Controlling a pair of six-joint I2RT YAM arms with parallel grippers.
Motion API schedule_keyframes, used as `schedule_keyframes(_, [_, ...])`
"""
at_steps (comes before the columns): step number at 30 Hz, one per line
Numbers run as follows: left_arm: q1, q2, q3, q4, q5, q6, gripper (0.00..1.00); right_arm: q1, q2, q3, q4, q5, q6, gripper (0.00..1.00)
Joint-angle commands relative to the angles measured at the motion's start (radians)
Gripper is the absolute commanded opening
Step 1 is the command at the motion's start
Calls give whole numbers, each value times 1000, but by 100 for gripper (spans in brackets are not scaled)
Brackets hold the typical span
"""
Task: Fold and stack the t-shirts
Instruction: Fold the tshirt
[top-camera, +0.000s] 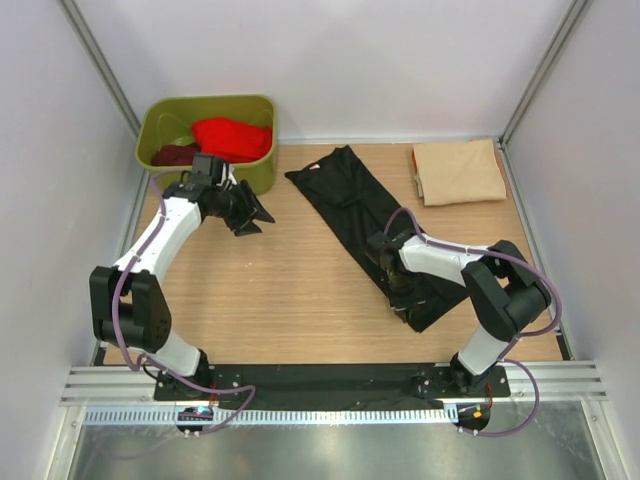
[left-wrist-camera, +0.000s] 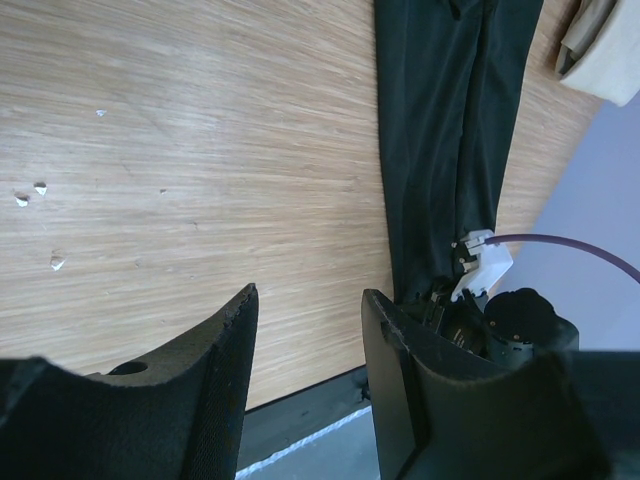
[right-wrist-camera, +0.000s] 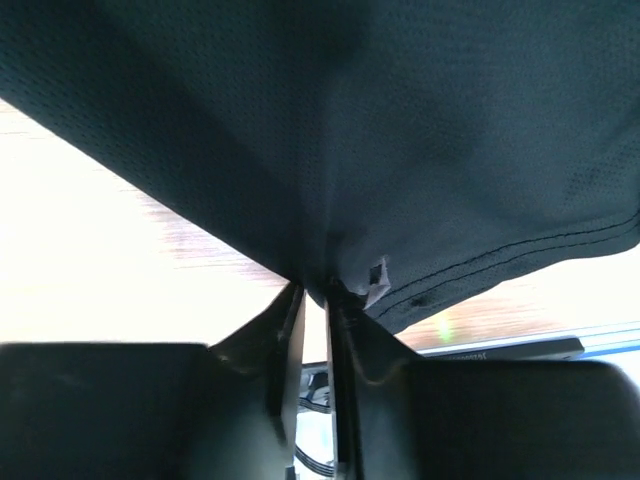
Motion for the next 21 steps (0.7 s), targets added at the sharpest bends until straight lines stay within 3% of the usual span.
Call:
schedule_keyframes(1, [-1,-29,1,23,27,5,47,4,-1,0,5,29,15,18])
schedule_keyframes(6, [1,-43,-23,29,26,10,47,6,-15,-1,-1,27,22,2])
schedule_keyframes(13, [-1,-44,-31,40,32,5,47,23,-66,-3,-13,18,45,1])
schedule_keyframes(14, [-1,-41,-31,43,35,2,47,23,-67,11,-30,41,57,6])
schedule_keyframes(17, [-1,-35,-28,52,43,-2,47,23,-70,55,-77,85,69,33])
schedule_keyframes(21, [-1,-32,-22,54,46,-4,47,24,-61,117,-143,116,52,37])
